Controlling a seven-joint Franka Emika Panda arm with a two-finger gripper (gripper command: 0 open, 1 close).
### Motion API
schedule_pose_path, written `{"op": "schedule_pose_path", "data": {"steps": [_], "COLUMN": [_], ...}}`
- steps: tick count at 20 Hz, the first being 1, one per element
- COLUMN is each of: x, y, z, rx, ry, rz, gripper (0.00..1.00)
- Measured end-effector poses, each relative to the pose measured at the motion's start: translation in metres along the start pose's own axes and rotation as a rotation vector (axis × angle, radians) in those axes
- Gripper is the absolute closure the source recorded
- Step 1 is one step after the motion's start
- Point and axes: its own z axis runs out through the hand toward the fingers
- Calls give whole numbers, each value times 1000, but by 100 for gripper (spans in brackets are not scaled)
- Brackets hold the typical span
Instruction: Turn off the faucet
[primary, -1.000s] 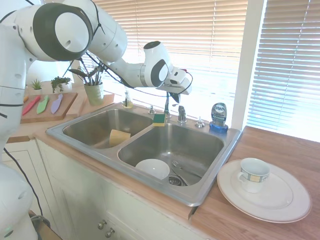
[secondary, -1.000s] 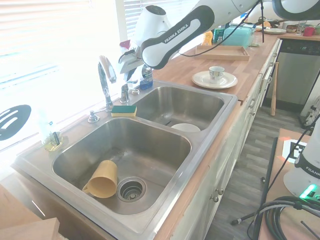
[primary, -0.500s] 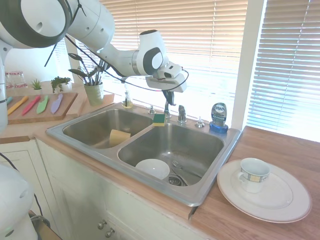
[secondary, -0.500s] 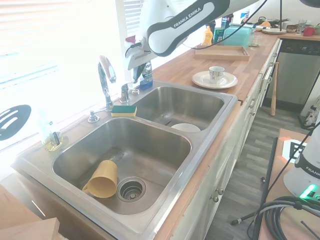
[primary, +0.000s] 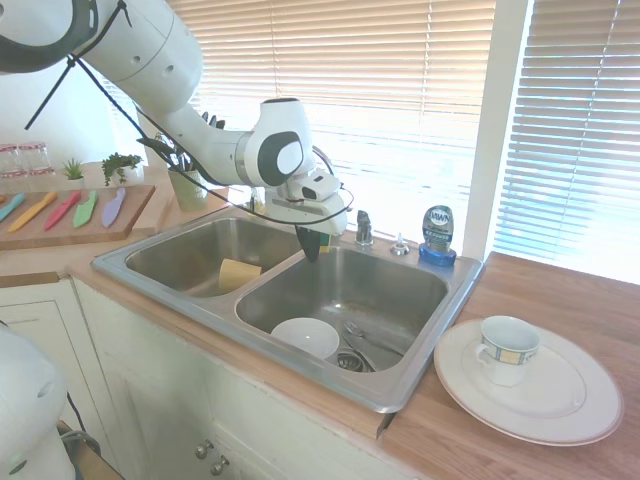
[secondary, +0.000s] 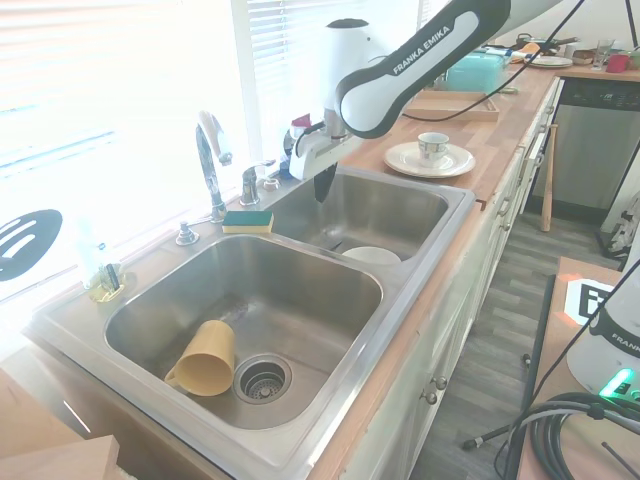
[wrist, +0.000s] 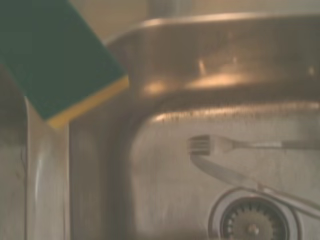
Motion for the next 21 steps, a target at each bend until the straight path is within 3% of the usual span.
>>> {"op": "schedule_pose_path", "data": {"steps": [4,11,20,21], "x": [-17,-58,-66,-66], "y": [18,43,61,61], "z": [-3,-50,-55,-55], "rx": [-17,-18,-37,-36], "ry": [-24,-40,-84,-85], "rz": [-1,-21,-4,-5], "gripper": [100,100,100,0]}}
